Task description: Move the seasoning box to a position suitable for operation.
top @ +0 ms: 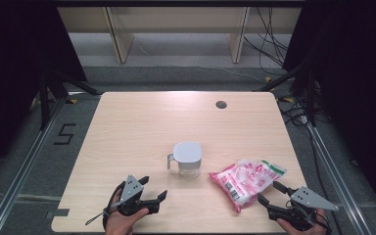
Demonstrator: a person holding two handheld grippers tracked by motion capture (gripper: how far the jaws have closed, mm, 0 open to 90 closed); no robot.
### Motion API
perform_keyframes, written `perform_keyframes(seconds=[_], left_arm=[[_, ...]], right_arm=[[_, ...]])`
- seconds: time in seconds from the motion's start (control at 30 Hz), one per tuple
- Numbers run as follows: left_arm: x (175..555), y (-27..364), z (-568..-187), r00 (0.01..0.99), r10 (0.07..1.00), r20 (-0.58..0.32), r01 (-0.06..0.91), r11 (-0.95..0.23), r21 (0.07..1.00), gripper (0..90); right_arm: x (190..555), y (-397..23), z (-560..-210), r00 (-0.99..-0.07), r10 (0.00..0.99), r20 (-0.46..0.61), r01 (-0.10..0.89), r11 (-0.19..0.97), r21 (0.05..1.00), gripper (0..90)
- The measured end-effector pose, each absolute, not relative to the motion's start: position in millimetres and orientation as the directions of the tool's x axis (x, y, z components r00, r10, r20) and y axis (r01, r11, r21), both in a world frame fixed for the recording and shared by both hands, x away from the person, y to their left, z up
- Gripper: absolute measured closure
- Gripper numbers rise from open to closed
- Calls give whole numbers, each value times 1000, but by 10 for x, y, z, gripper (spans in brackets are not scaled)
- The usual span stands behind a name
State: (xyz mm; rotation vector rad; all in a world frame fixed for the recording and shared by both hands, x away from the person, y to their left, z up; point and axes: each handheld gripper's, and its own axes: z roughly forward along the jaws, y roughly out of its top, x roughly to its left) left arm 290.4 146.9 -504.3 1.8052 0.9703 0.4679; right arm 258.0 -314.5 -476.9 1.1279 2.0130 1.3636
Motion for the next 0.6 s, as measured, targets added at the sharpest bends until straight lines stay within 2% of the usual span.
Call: perform_keyframes(seconds=[0.07,0.13,0.23,0.6], left_arm=[[2914,1481,-5040,615,784,-86,390,-207,897,182],[2917,1473,-5045,612,785,-97,389,-192,901,182],[2926,1465,-5063,604,789,-115,399,-174,900,183],[3053,1485,-5035,587,804,-95,400,-186,897,218]], right_arm=[[2581,-3146,-4769,-560,826,71,371,173,912,273],[2565,-3135,-4768,-550,830,94,391,156,907,272],[2587,-3145,-4773,-563,823,75,372,172,912,265],[2586,-3149,-4772,-557,827,70,371,173,912,260]])
